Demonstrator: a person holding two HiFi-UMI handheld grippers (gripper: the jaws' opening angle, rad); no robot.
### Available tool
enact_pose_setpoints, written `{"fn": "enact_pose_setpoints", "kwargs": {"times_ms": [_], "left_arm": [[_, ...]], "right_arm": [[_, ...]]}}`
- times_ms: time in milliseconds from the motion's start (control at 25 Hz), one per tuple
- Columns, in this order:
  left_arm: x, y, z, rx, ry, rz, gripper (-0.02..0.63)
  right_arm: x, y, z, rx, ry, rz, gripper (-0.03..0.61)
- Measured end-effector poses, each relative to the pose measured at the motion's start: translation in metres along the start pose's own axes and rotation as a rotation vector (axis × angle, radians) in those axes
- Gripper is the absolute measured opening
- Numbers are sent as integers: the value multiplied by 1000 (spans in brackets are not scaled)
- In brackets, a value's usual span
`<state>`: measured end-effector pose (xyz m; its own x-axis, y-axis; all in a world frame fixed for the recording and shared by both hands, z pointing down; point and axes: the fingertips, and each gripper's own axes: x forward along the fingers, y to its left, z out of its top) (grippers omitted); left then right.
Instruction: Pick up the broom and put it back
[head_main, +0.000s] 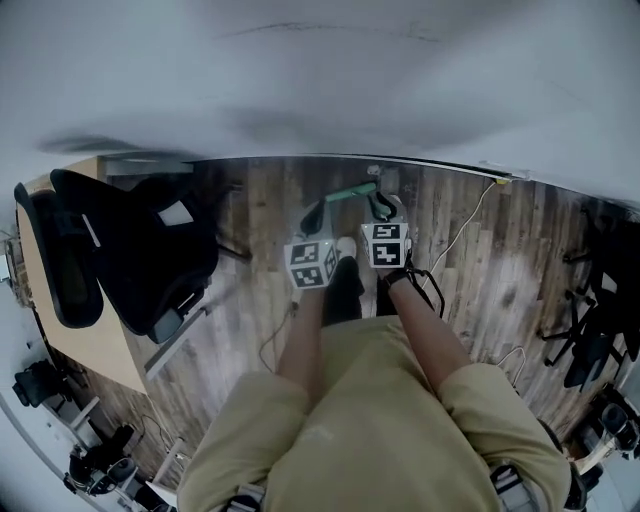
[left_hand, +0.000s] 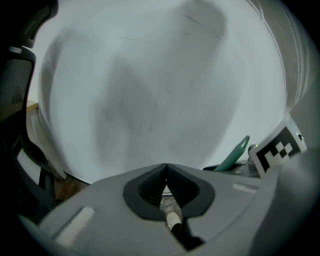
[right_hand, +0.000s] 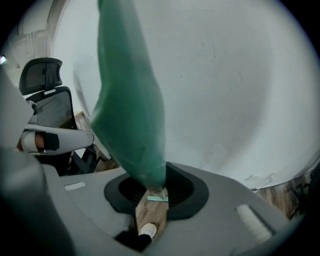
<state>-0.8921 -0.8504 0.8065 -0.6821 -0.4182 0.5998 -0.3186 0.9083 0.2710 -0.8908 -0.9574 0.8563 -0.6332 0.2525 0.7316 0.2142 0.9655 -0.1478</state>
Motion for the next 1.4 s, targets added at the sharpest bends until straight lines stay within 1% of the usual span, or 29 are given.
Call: {"fn": "enact_pose_setpoints", "kwargs": {"times_ms": [80,160,280,400,520,640,920,1040,1120,1160,1400], "left_arm": [[13,-13,-5,3,22,-11,3],[28,-24,-11,-15,40,-28,3],[49,-25,-23,-40,68,-29,3],[64,-23,-28,-56,83,-30,3],[71,-25,-24,-39,88,-36,3],[76,-28,-23,-23,91,-42,3],[75,-21,-28,-26,100,-37,3],[71,-21,-33,-30,108,-36,3],[69,-22,-37,-29,113,-35,3],[67,-21,-39,-28,116,-34,3],[61,-13,-48,-23,130,-32,3]], "right_arm": [[5,-12,-8,17,29,-3,92],[12,-25,-16,29,60,-3,92],[26,-41,-27,39,108,-4,92],[42,-59,-33,48,117,-25,94],[58,-75,-38,66,127,-42,95],[74,-87,-34,82,118,-39,92],[121,-99,-21,112,144,-6,93],[138,-100,-9,146,138,26,148],[147,-100,-3,158,135,43,157],[150,-99,-1,159,137,52,175],[168,-88,-6,190,162,100,374]]}}
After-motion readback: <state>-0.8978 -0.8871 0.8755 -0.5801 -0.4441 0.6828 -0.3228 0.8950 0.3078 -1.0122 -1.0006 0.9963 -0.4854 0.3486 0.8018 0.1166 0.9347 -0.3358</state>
